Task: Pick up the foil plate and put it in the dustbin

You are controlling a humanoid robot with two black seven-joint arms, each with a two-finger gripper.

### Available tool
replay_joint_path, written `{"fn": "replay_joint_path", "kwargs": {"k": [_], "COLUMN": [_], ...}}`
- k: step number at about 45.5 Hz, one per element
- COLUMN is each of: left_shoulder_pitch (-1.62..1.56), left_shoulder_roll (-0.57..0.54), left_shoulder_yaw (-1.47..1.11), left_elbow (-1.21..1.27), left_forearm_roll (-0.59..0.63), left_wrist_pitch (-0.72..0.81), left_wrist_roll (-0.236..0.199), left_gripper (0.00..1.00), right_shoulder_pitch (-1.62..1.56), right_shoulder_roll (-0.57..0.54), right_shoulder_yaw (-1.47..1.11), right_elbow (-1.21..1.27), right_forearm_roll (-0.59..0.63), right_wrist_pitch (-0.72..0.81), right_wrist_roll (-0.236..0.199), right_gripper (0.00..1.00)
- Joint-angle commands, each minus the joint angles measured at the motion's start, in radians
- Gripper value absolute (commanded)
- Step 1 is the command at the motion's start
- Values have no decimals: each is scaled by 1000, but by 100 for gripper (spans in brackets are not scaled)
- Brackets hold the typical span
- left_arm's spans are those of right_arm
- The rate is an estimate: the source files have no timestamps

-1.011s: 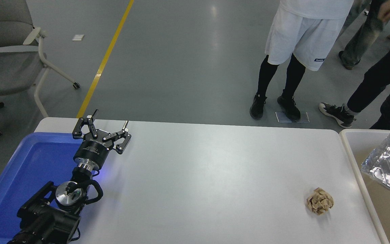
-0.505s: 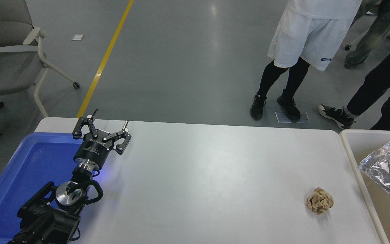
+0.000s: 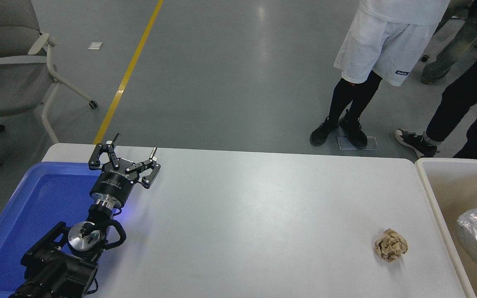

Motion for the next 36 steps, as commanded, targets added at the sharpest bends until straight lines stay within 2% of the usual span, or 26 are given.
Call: {"fn": "replay_joint_path", "kwargs": {"k": [1,5,10,15,32,36], "left_shoulder_pitch": [0,0,0,0,0,0], "left_shoulder_roll": [0,0,0,0,0,0], "left_shoulder_yaw": [0,0,0,0,0,0], "left_elbow": [0,0,0,0,0,0], "left_forearm_roll": [0,0,0,0,2,2], "left_wrist_pitch": [0,0,0,0,0,0], "left_wrist_roll": [0,0,0,0,0,0], "left_gripper": [99,99,99,99,99,99], "right_shoulder_pitch": [37,98,248,394,715,779], "right_shoulder_roll": [-43,-86,-209,-264,-309,-309], "right_shoulder_yaw": [1,-1,-10,-13,-16,-18], "right_elbow": [21,70,193,274,336,355], "right_forearm_roll": [-3,-3,-4,-10,-13,-50], "right_wrist_pitch": [1,3,3,3,8,18], "right_wrist_roll": [-1,-1,-1,-1,1,2], "right_gripper": [100,100,100,100,100,100]}}
